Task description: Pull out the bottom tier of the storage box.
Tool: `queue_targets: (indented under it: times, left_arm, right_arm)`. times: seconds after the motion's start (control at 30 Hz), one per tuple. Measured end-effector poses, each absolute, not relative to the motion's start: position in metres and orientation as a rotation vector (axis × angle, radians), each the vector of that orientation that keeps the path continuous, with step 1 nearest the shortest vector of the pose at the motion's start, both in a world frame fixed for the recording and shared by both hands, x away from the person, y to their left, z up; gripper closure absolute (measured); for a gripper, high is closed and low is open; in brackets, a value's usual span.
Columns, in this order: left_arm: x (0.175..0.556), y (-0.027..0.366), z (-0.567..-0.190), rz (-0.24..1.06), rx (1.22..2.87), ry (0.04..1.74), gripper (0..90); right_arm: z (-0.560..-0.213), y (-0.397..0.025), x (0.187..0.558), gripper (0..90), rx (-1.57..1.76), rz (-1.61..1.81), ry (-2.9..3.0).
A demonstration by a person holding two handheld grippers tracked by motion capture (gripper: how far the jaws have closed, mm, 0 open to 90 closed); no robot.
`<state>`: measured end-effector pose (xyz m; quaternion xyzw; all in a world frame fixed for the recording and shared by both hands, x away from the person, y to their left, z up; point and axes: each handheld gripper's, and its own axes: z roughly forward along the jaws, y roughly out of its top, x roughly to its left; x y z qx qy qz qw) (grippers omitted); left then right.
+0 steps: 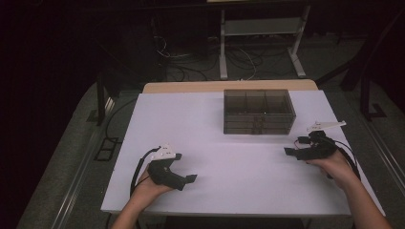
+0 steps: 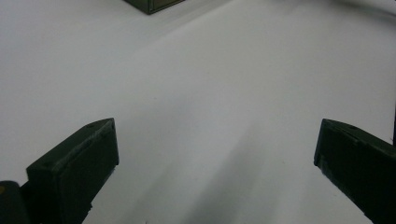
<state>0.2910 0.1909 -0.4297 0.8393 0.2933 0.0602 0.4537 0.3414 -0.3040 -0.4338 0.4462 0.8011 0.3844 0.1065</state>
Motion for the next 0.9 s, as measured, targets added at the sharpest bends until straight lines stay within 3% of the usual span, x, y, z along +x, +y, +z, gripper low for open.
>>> queue_targets:
  times: [0.9]
  left_arm:
    - [0.291, 0.189, -0.430, 0.150, 2.075, 0.725, 0.0]
  right_arm:
    - [-0.434, -0.283, 0.338, 9.7, 1.261, 1.199, 2.358]
